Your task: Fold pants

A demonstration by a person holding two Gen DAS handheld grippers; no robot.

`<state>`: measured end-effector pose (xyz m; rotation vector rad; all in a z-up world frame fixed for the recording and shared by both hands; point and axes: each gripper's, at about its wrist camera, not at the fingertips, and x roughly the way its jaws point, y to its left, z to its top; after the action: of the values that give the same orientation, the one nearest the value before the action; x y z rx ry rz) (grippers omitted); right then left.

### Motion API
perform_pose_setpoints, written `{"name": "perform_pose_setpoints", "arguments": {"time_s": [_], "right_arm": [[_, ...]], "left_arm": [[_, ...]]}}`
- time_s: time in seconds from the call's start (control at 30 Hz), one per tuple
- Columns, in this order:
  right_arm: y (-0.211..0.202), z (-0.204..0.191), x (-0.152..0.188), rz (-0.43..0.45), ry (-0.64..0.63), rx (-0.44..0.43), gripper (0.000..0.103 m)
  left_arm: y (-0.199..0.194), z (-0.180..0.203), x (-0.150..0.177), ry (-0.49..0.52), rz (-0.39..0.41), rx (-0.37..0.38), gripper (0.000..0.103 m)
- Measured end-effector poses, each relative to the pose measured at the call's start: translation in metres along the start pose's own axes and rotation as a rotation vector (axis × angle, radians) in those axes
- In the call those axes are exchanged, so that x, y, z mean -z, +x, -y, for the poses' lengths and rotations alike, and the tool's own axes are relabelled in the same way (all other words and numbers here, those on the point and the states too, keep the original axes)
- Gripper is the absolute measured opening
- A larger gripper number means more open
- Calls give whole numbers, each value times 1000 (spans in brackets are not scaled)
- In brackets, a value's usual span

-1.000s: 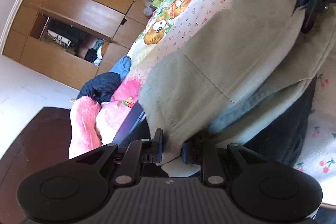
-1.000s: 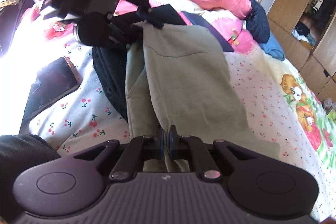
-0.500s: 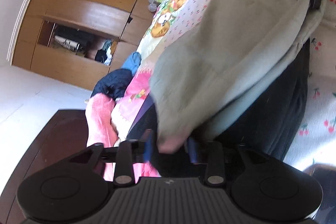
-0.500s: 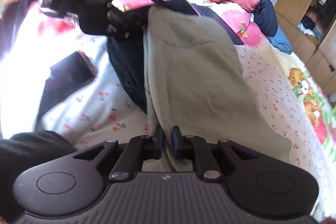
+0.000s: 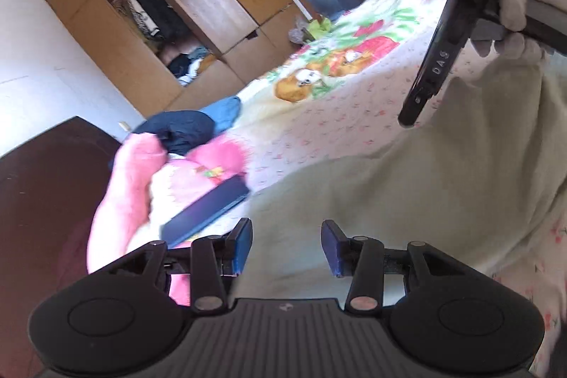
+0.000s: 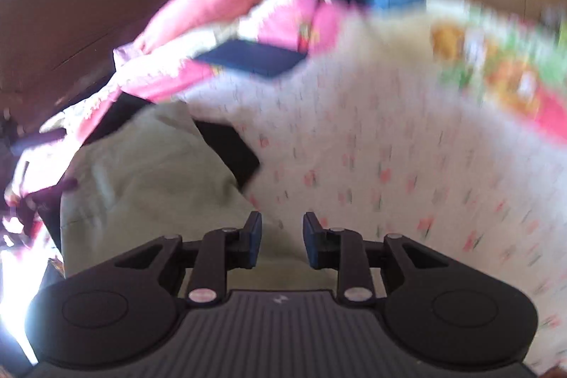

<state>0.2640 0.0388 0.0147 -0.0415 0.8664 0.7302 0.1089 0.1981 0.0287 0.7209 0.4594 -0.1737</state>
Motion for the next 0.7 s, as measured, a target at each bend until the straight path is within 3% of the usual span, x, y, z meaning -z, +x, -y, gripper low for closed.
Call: {"name": "perform_pose_setpoints", "arguments": {"time_s": [0.13,0.23,0.33,0.43,0.53,0.63,0.7], "right_arm": [[-9,26,24,-140,66,-201,28],[-24,34,46,-171,117,-327,29],[-19,31,57,-191,155,-388,29],[-20,21,41,-78,79,-363,29],[-10,26,10,59,121,-404,29],[28,19,-23,84,143,-431,31],[55,11,-39,60,144,-493,41]], "left_arm": [[22,12,27,24,-105,19,57],[19,16,38,-9,-111,9,57],[23,22,35,5,-121,-6,57],[24,22,35,15,-125,-6,57],[25,22,35,6,-130,-9,57],[27,23,34,11,-126,-19,57],[25,24,36,3,-119,-23,57]]}}
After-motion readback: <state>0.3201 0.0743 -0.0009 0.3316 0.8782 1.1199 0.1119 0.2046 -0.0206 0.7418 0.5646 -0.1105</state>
